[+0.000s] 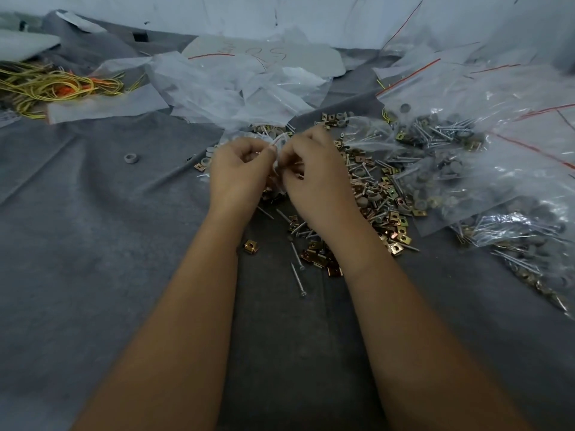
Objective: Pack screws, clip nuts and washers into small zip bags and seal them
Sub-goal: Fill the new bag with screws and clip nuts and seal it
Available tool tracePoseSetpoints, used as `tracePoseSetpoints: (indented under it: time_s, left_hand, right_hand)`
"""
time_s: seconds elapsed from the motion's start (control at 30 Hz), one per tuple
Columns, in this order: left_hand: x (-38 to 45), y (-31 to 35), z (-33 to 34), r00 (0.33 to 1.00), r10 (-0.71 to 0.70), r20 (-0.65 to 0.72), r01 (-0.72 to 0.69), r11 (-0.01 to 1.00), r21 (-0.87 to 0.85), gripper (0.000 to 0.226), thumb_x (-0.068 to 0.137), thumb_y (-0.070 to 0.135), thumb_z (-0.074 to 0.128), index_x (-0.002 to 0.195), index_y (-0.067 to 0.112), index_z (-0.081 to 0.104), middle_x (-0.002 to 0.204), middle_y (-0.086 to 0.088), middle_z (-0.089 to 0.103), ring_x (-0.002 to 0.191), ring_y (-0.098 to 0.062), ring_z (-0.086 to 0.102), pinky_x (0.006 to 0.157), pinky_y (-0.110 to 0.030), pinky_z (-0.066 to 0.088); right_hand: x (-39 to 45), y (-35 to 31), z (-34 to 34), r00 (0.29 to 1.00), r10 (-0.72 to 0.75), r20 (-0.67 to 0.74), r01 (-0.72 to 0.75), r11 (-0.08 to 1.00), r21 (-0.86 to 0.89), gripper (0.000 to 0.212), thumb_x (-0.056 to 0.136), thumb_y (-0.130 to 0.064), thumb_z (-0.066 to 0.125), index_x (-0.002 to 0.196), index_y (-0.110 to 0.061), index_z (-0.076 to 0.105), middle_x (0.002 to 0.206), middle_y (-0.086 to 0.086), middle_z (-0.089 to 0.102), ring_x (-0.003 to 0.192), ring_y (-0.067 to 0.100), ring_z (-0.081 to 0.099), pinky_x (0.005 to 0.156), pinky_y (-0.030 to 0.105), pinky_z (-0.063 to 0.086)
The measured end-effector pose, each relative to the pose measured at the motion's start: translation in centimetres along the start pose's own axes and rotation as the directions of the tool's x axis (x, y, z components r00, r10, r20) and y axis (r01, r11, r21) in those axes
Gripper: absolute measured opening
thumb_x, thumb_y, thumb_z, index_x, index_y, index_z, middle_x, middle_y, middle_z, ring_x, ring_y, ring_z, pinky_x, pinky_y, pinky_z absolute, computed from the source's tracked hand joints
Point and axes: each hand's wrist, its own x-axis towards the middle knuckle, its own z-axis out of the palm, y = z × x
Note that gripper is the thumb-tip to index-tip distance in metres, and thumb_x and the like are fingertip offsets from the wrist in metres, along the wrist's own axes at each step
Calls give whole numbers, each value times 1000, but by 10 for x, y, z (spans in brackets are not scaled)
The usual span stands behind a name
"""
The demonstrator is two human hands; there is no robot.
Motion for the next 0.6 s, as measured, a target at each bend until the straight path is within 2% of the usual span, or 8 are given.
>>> tracePoseSetpoints:
  time_s: [0.13,0.2,0.3,0.4,0.5,0.6]
  left_hand:
    - [3,-2,0,995,-34,-99,29,998,-56,11,90,13,63,87,6,71,67,-15,63,57,-22,58,56,-32,48]
    - [6,-2,-1,977,-53,-205,35,996,-87,10,90,15,64,85,10,71,67,-12,62,59,-22,57,57,-33,47]
    - [10,0,-6,922,-81,-379,27,989,-146,14,90,16,64,77,15,67,62,-2,57,54,-12,51,53,-25,44]
    - [14,1,-10,853,-127,-506,6,972,-234,18,91,14,63,73,17,63,66,-2,53,63,-14,48,60,-27,42]
    - [12,3,-10,843,-149,-518,9,965,-263,19,94,16,61,75,18,61,67,0,52,65,-12,46,60,-24,41]
    - [8,3,-7,865,-140,-483,27,972,-233,17,95,19,60,79,16,61,66,2,51,59,-6,45,56,-19,41]
  right_hand:
    - [-1,-1,-1,1000,-6,-16,7,999,42,8,84,-2,66,87,-9,63,99,4,50,87,15,56,80,35,53]
    - [0,-1,-6,998,27,-58,-24,998,54,6,85,-5,65,87,-11,64,100,4,53,87,13,57,80,34,53]
    - [2,3,-12,988,110,-113,-107,994,32,7,88,-11,61,87,-18,63,100,0,55,84,10,55,76,28,50]
    - [4,9,-16,963,248,-110,-247,969,24,10,90,-17,58,88,-26,61,102,-2,57,90,8,54,81,26,47]
    - [10,16,-17,919,389,-61,-389,921,24,13,92,-19,54,95,-28,62,110,1,59,95,13,57,84,34,49]
    - [29,22,-13,898,439,28,-439,898,-15,25,92,-19,50,113,-24,61,123,4,55,101,16,54,78,29,43]
